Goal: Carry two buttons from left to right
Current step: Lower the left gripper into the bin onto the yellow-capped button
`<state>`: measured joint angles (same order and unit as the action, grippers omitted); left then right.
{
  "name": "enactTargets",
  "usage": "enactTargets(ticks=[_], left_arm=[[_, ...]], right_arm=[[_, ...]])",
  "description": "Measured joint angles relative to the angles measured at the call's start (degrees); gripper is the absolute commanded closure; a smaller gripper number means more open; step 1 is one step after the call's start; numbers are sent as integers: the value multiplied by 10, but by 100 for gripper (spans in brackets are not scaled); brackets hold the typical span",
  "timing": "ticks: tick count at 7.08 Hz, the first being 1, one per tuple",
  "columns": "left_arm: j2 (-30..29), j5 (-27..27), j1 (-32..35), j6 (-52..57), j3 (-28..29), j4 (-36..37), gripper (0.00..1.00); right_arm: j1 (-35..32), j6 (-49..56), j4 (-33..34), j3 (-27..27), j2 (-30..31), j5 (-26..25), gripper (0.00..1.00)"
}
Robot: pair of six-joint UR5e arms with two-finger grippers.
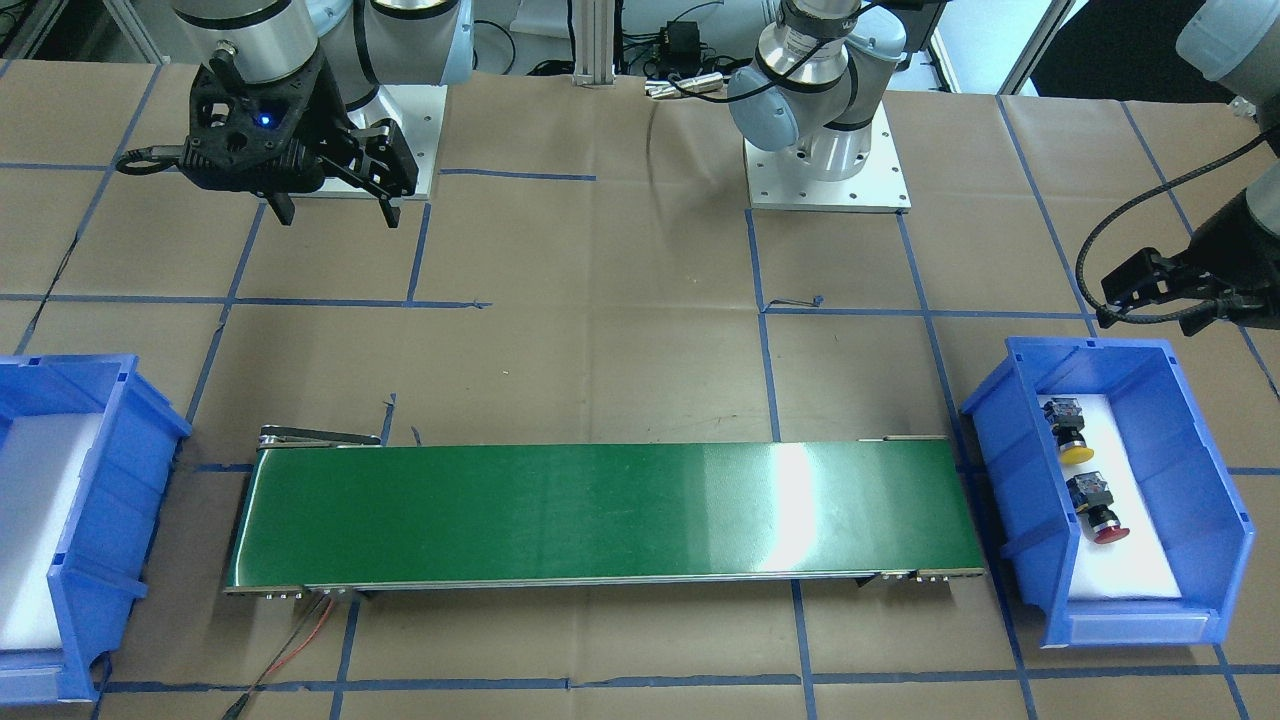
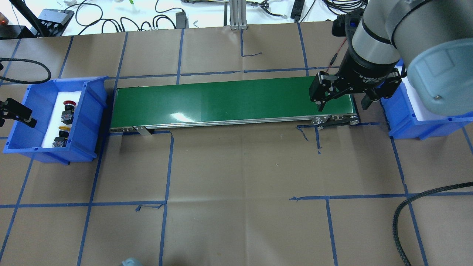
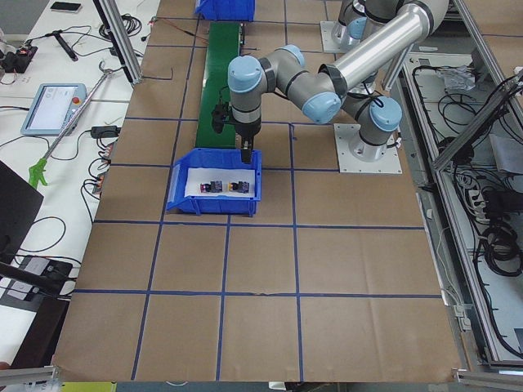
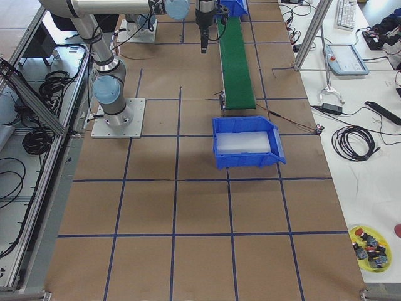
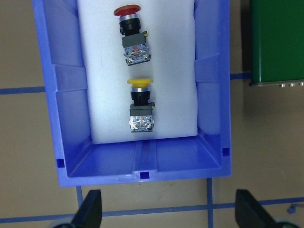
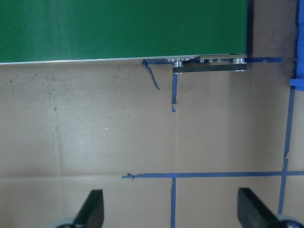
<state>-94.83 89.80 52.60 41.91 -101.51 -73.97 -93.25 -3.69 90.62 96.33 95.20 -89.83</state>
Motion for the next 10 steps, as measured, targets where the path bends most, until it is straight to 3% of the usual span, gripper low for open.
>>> enactTargets(ticks=[3, 10], left_arm=[[-35, -4, 0, 0, -48, 103, 1], [-126, -15, 1, -1, -87, 232, 1]], right_arm=[[0, 0, 1, 2, 0, 0, 0], [0, 0, 3, 4, -1, 0, 0]])
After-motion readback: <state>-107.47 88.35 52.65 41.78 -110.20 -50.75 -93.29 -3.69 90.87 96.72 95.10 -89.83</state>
